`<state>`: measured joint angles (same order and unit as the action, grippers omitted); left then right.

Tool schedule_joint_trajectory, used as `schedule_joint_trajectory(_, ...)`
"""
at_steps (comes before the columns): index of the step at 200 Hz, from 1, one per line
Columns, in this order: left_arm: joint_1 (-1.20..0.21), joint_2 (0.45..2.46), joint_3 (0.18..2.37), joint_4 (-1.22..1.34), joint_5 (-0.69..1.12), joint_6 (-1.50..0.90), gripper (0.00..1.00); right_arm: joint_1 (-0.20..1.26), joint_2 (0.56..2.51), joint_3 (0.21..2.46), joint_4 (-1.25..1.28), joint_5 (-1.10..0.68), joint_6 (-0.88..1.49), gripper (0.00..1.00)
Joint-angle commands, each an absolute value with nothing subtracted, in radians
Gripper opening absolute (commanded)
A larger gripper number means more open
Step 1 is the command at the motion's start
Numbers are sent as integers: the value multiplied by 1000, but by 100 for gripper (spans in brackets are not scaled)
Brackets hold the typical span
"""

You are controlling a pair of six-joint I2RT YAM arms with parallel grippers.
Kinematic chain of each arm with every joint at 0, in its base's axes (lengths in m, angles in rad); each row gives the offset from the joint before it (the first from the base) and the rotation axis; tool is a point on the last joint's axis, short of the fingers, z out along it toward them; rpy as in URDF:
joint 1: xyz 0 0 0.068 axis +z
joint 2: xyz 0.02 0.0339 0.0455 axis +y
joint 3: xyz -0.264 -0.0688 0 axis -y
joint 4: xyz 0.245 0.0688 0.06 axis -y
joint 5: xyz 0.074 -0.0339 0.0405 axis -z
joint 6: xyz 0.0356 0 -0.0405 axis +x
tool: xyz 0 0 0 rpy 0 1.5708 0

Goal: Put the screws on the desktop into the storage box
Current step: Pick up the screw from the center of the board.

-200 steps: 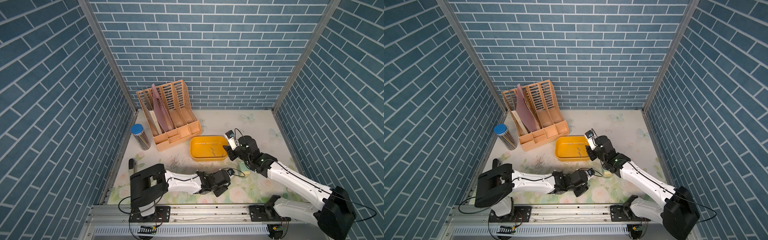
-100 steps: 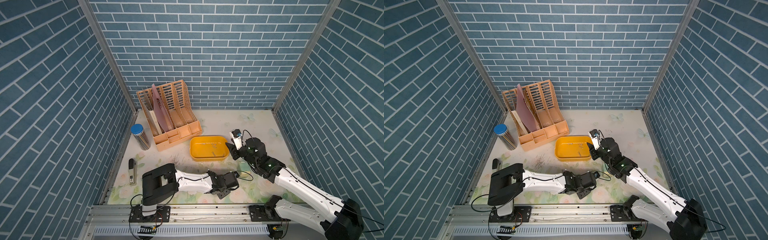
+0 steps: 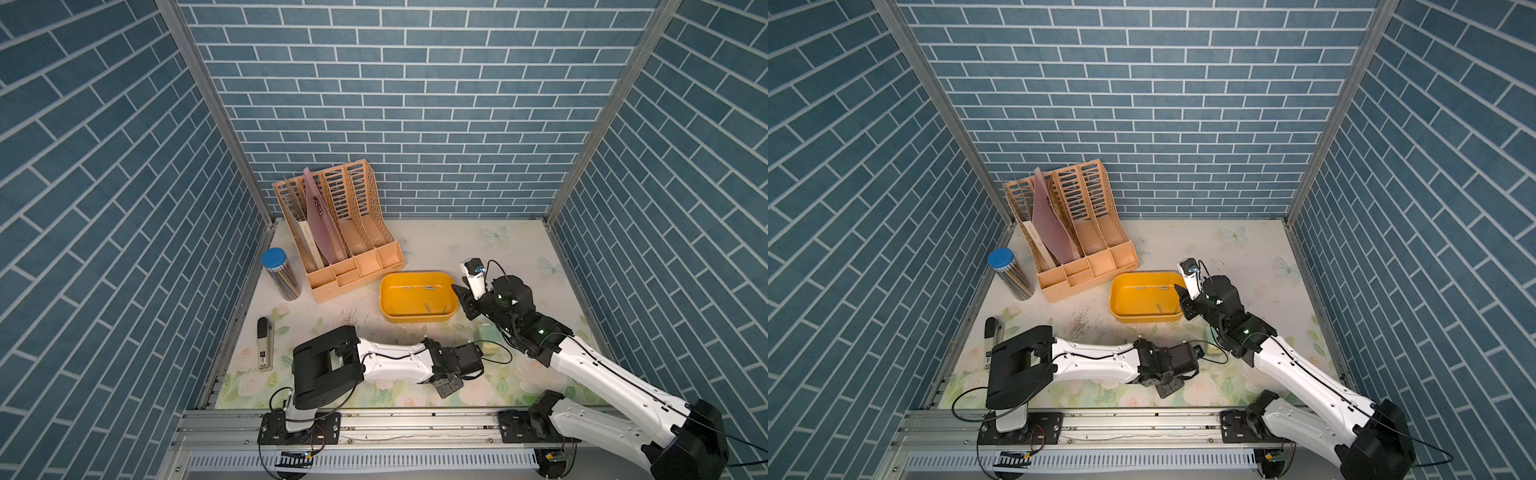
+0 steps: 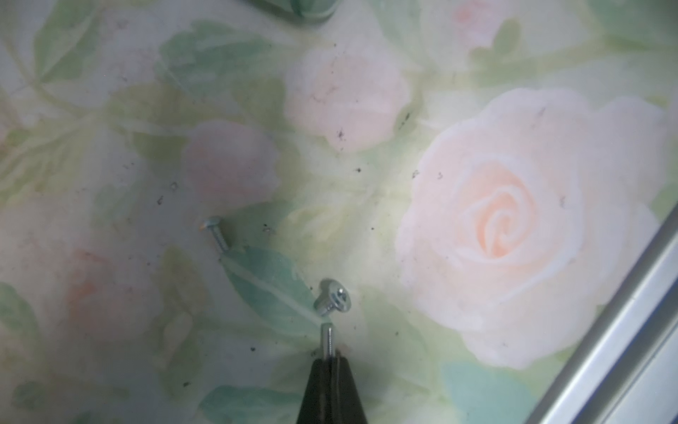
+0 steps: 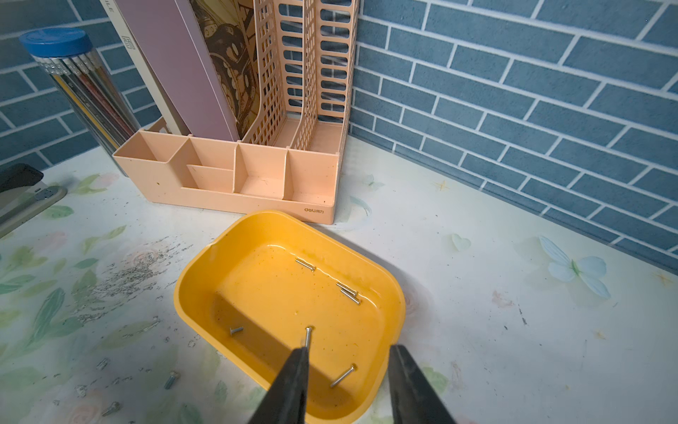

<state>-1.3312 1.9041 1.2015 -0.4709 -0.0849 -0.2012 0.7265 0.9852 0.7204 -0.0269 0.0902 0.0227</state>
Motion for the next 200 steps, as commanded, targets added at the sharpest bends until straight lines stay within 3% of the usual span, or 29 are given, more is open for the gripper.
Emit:
schedule_joint_trajectory(1, -1328, 1936, 1178, -590, -82, -193, 0, 727, 954, 707, -20, 90, 43, 40)
schedule_joint_trajectory(103, -1282, 1754, 1226, -571, -274, -197, 0, 728, 872, 678, 13, 136, 42, 37)
schedule_joint_trajectory(160, -1023, 1592, 1227, -518, -198, -110, 0, 727, 796, 652, 36, 206, 43, 37)
schedule_joint_trajectory(200, -839, 1668, 1342, -508, -85, -34, 0, 727, 820, 652, 41, 174, 43, 37)
